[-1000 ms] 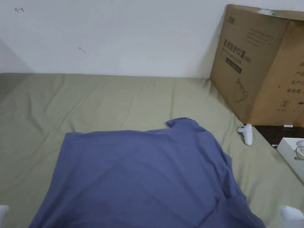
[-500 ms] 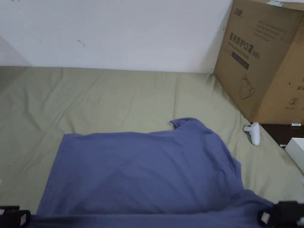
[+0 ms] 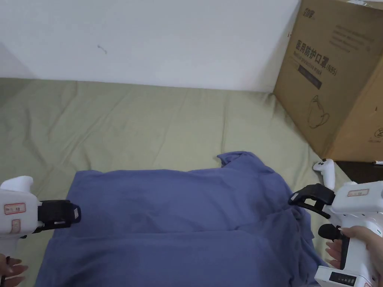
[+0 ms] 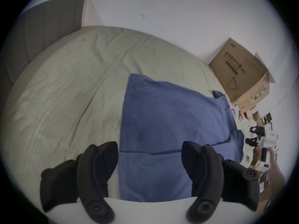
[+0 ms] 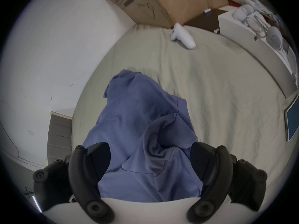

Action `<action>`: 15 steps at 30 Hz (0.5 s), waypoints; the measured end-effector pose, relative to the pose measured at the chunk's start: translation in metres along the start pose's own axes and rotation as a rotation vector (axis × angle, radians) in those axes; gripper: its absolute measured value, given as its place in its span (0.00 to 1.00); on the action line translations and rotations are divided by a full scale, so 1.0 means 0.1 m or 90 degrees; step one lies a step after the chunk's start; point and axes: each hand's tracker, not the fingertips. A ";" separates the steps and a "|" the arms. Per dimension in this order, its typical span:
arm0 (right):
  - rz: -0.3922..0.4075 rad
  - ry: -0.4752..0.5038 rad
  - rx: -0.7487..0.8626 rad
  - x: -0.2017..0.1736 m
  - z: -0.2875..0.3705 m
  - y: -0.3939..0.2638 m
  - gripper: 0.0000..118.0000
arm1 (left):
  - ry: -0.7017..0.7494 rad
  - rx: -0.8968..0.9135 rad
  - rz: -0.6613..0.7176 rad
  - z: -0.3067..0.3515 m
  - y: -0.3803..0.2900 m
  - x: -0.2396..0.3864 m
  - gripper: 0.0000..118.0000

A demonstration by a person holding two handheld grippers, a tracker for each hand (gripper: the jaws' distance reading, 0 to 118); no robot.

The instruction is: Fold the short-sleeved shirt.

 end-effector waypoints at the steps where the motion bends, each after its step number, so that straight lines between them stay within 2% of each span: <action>1: 0.007 0.001 0.003 -0.01 0.06 -0.07 0.87 | -0.009 0.010 0.008 0.06 -0.02 -0.01 0.82; 3: 0.061 -0.020 0.034 -0.08 0.22 -0.23 0.87 | -0.024 0.044 0.022 0.25 -0.09 -0.02 0.82; 5: 0.159 -0.049 0.102 -0.16 0.46 -0.45 0.87 | -0.029 0.143 0.020 0.58 -0.26 0.05 0.82; 8: 0.302 0.020 0.253 -0.27 0.95 -0.99 0.86 | 0.006 0.318 0.000 1.11 -0.64 0.23 0.80; 9: 0.350 0.068 0.310 -0.29 1.08 -1.17 0.84 | 0.015 0.373 -0.004 1.29 -0.80 0.28 0.74; 10: 0.400 0.108 0.364 -0.30 1.23 -1.38 0.80 | 0.031 0.434 -0.007 1.46 -0.97 0.32 0.65; 11: 0.436 0.124 0.415 -0.33 1.35 -1.58 0.69 | 0.048 0.491 -0.013 1.56 -1.15 0.43 0.49; 12: 0.455 0.104 0.452 -0.32 1.39 -1.71 0.33 | 0.072 0.540 -0.019 1.66 -1.30 0.48 0.20; 13: 0.464 0.066 0.484 -0.36 1.43 -1.87 0.01 | 0.113 0.564 -0.037 1.73 -1.41 0.56 0.00; 14: 0.460 0.038 0.507 -0.39 1.47 -1.98 0.00 | 0.162 0.572 -0.059 1.77 -1.51 0.60 0.00; 15: 0.444 0.074 0.503 -0.37 1.52 -2.03 0.00 | 0.153 0.574 -0.072 1.79 -1.55 0.66 0.00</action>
